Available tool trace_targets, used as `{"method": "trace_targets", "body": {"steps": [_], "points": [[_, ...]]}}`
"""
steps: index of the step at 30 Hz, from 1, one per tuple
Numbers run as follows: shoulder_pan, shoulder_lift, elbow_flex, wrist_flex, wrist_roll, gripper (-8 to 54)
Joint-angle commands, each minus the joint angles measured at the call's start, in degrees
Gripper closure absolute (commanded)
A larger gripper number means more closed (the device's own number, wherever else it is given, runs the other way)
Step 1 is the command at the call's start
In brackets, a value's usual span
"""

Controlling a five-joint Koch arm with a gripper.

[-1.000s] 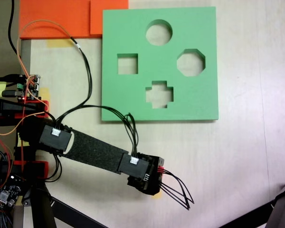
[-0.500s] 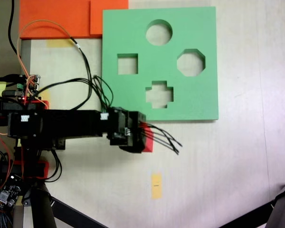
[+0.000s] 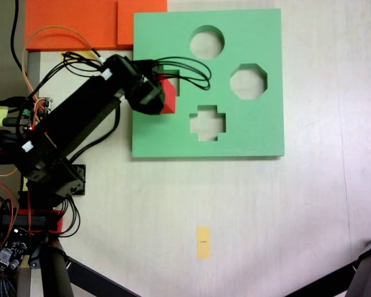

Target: Put the square block into the corresponding hole

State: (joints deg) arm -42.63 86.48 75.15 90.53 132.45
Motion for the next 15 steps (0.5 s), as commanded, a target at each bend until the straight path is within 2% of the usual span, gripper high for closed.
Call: {"method": "trace_targets", "body": {"steps": [1, 8, 15], "points": [[-2.46, 0.26, -3.25, -3.16, 5.01, 28.7], [-3.16, -2.99, -2.55, -6.42, 10.20, 28.7], [-4.39, -8.61, -2.90, -10.72, 9.14, 28.7]]}}
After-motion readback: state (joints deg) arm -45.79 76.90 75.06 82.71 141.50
